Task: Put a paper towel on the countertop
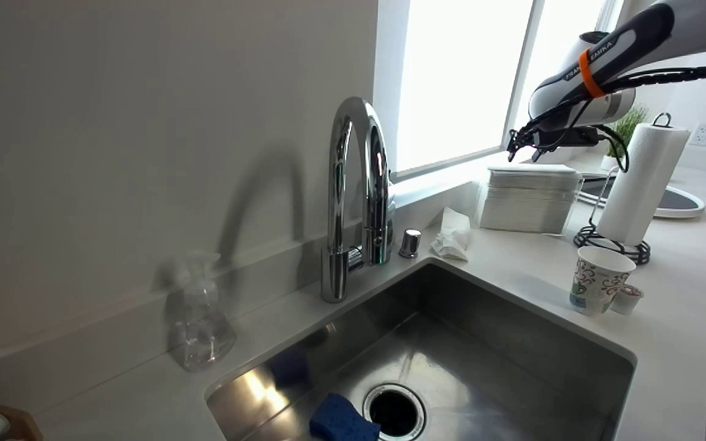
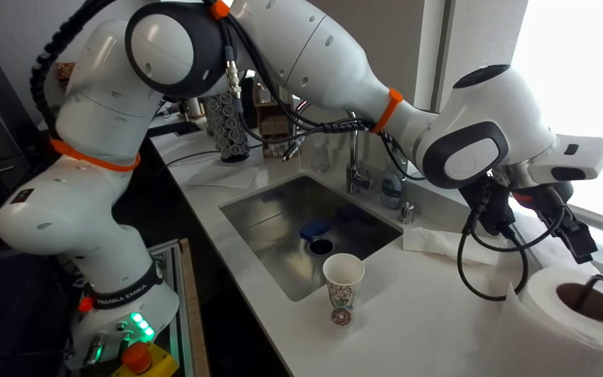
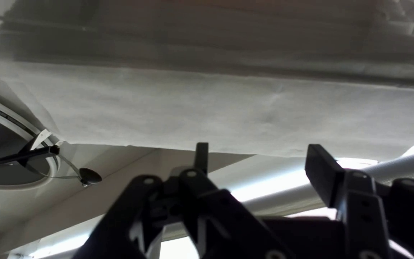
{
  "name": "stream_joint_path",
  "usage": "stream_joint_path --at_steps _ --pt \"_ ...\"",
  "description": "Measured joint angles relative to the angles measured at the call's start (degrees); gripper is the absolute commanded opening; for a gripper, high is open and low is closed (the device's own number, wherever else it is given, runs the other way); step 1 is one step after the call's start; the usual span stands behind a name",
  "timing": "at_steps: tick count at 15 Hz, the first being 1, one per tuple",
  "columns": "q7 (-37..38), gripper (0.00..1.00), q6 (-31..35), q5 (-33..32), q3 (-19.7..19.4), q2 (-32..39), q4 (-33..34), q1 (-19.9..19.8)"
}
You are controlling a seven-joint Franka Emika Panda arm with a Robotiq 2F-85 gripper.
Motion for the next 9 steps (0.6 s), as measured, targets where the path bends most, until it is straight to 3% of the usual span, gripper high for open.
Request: stream_joint_path --at_steps 9 --pt "0.39 0.48 0.0 0.53 0.01 0.65 0.02 -0.16"
